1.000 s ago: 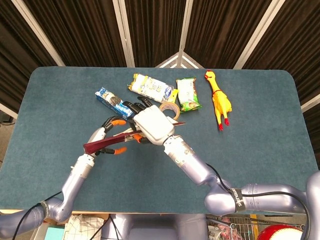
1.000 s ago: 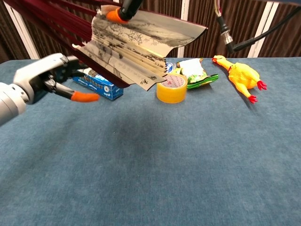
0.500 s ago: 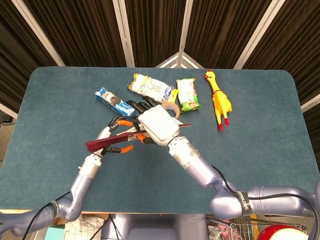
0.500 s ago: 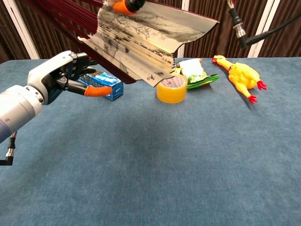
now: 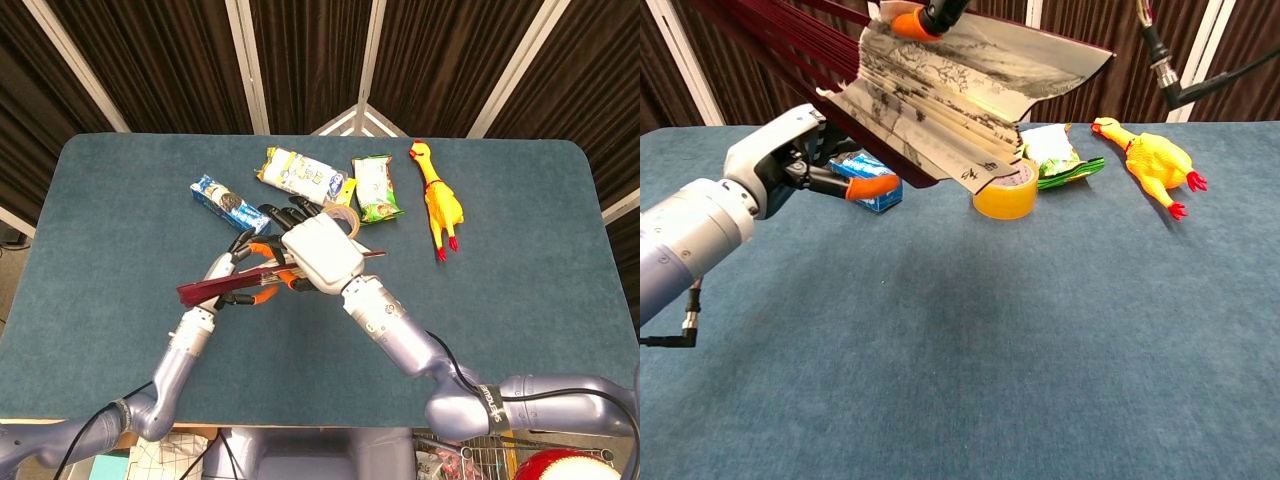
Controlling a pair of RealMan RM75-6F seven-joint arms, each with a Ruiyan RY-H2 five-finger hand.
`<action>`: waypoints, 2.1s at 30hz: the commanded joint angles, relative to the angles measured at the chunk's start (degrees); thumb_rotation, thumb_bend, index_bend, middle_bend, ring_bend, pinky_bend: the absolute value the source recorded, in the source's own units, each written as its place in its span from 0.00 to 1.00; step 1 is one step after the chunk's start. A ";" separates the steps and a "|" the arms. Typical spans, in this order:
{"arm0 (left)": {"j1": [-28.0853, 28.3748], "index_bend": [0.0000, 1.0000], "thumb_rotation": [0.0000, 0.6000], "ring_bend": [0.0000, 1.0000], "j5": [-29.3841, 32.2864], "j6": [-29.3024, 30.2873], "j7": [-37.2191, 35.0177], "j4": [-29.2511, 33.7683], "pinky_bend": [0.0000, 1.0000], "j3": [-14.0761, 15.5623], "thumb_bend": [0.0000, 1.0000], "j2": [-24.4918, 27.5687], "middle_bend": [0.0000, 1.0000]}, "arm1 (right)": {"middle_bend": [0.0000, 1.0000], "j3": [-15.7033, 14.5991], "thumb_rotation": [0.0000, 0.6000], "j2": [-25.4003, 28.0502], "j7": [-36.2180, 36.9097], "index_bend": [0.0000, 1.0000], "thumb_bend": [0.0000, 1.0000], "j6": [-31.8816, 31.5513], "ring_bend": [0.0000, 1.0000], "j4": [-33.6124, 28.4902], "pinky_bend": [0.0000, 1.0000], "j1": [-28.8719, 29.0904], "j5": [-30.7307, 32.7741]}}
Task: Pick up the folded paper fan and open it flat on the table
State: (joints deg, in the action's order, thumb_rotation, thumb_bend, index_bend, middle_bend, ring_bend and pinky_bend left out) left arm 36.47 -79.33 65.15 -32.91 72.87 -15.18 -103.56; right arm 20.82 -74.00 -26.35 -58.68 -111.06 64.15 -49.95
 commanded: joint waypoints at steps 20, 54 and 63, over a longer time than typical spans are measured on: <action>-0.02 0.68 1.00 0.03 -1.94 5.76 4.69 -3.05 0.14 -0.90 0.48 -0.26 0.42 | 0.17 -0.89 1.00 4.15 4.21 0.80 0.50 -1.12 0.24 0.94 0.13 -3.82 -1.11; 2.64 0.66 1.00 0.03 -16.46 27.94 16.50 -31.26 0.15 2.46 0.42 -1.30 0.38 | 0.17 -4.32 1.00 11.45 23.56 0.81 0.51 -3.56 0.24 16.80 0.13 -18.23 -14.86; 4.31 0.65 1.00 0.03 -17.51 31.78 17.76 -38.52 0.15 3.28 0.41 -3.95 0.37 | 0.17 -5.46 1.00 10.22 28.98 0.81 0.51 -3.19 0.24 21.62 0.13 -21.01 -16.53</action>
State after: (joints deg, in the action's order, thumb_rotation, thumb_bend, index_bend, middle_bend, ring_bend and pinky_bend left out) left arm 40.33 -96.39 96.20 -15.92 35.54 -12.23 -106.95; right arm 15.74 -63.42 2.07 -62.06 -90.15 43.60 -66.16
